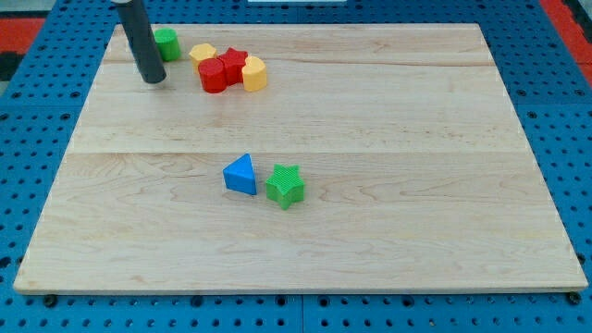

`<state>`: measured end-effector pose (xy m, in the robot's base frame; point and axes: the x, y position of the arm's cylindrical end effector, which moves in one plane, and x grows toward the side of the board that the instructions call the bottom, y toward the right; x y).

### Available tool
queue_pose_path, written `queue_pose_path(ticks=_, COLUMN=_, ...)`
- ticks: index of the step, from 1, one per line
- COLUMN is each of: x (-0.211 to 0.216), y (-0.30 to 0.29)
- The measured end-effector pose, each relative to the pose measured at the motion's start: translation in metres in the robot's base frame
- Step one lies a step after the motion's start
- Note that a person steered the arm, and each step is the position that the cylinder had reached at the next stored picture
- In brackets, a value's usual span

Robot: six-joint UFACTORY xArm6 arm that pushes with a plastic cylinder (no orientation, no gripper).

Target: Push the green circle slightly right

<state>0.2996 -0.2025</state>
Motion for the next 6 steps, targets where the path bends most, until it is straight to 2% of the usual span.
queue_pose_path(ticks=1, x=-0.003, y=-0.031)
queue_pose_path(ticks=4, x=-0.047, y=-0.026)
queue_pose_path(ticks=6, x=-0.05, y=0.04)
